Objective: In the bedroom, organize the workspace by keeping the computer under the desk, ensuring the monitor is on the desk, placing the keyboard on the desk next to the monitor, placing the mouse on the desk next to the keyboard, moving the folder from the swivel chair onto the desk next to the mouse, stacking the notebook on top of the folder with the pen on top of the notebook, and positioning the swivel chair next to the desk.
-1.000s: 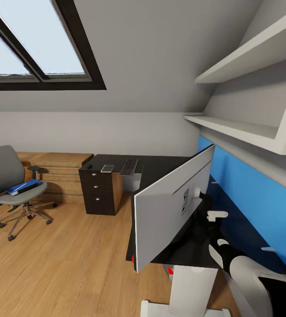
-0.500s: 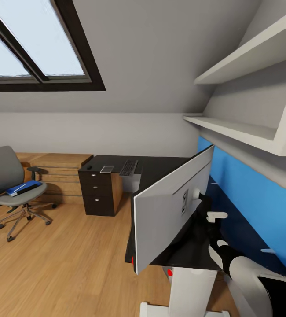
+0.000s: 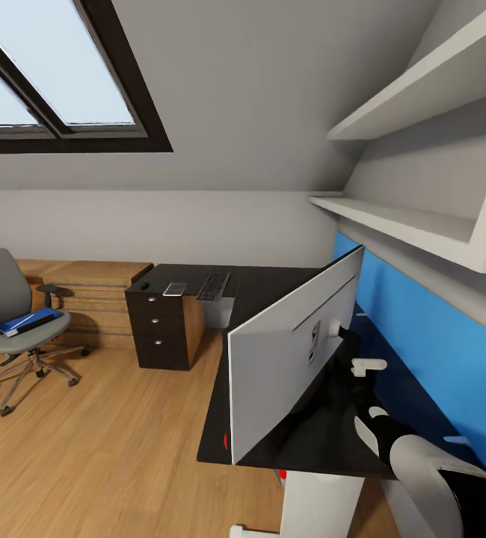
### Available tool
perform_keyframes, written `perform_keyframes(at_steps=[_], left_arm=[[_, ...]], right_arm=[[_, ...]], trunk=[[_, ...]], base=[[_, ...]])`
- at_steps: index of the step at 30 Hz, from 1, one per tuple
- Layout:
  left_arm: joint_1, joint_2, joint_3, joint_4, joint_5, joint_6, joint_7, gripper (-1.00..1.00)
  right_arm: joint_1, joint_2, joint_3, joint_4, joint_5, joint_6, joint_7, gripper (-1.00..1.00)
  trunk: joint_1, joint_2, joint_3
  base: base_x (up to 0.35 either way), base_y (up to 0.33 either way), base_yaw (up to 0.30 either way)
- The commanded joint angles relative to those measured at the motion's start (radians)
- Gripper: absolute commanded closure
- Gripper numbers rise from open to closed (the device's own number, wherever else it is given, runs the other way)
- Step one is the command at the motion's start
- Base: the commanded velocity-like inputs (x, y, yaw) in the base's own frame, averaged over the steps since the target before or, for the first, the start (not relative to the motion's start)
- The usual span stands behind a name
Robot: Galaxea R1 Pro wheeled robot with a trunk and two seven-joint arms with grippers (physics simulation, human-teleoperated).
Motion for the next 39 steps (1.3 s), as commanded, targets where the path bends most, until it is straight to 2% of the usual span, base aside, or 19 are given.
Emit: perform_keyframes(at_steps=[1, 21, 32, 39], left_arm=[[0.000, 0.000, -0.001, 0.000, 0.011, -0.002, -0.010, -1.00], [0.000, 0.000, -0.001, 0.000, 0.011, -0.002, -0.010, -1.00], [0.000, 0.000, -0.001, 0.000, 0.011, 0.000, -0.010, -1.00], [0.000, 0.000, -0.001, 0.000, 0.011, -0.001, -0.010, -1.00]], right_arm=[[0.000, -0.001, 0.018, 0.013, -0.016, 0.007, -0.008, 1.00], [0.000, -0.001, 0.018, 0.013, -0.016, 0.007, -0.008, 1.00], [0.000, -0.001, 0.018, 0.013, -0.016, 0.007, -0.008, 1.00], [0.000, 0.000, 0.018, 0.013, -0.016, 0.007, -0.008, 1.00]], trunk=[[0.001, -0.001, -0.001], [0.001, -0.001, -0.001], [0.001, -0.001, -0.001], [0.001, -0.001, -0.001]], base=[[0.082, -0.006, 0.000], [0.222, -0.005, 0.000], [0.154, -0.205, 0.000], [0.055, -0.071, 0.000]])
